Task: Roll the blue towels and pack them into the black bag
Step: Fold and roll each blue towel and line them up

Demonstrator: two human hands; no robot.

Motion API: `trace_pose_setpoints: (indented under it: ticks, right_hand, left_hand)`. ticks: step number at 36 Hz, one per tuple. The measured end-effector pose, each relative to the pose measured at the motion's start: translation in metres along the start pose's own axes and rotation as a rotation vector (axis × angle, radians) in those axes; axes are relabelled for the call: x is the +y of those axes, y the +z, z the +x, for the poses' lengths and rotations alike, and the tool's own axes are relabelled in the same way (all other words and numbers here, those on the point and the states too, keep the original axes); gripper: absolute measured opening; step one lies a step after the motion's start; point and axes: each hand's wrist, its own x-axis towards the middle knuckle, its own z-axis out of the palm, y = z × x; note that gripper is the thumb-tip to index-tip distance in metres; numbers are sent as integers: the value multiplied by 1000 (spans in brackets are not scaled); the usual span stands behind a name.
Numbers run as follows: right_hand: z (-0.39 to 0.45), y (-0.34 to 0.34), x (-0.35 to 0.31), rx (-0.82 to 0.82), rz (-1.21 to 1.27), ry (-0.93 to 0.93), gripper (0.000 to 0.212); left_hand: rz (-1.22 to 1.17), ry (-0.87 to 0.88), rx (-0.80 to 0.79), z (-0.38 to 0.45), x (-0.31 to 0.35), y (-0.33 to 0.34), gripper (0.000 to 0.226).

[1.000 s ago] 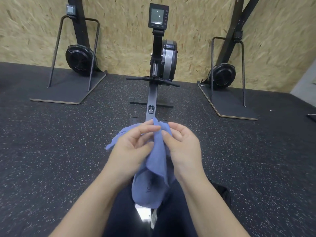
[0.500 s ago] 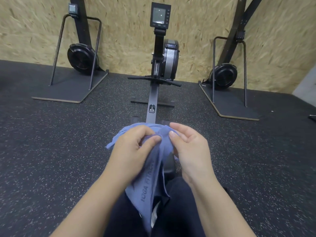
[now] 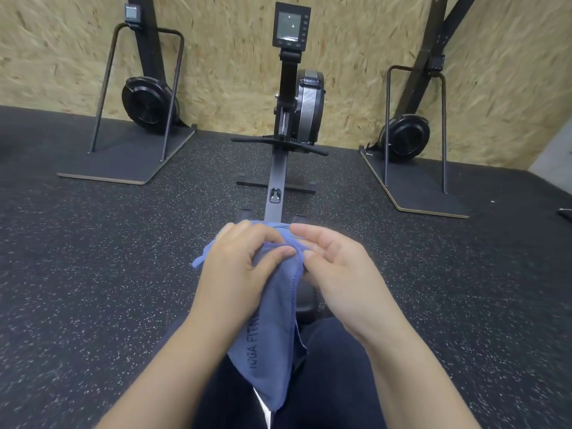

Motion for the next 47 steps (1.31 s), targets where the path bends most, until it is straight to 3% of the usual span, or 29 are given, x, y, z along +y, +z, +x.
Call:
trace_pose_setpoints:
  ticks: [10,15,18,22,25,33,41,44,47]
  right_hand:
    - [-2,1,-1,33,-68,31,44]
    - [-2,0,-3,2,66,26,34]
    - [1,-3,-6,9,26,0,36]
    - [11,-13,-10,118,-437,-101,36]
    - [18,-27,-14,259,-574,-160,41]
    - [31,-82,-37,501,-388,-246,42]
    - [40,-130,-43,613,-103,-151,42]
    - [36,-145,-47,652,-162,-123,41]
    - [31,-153,-48,671,-455,-140,36]
  left_hand:
    - [37,56,25,-1,2,1,18]
    - [32,-11,39,0,10,2,19]
    - [-45,-110,-18,5,16,1,13]
    - [20,-92,-228,22,10,-1,16]
    - [132,-54,-376,35,-5,-7,10]
    - [304,29,-500,56,-26,-31,12]
    - [565,-41,-593,62,-44,-52,11]
    - [690,-42,-610,63,-52,-65,16]
    - [746,15,-509,70,-47,-76,17]
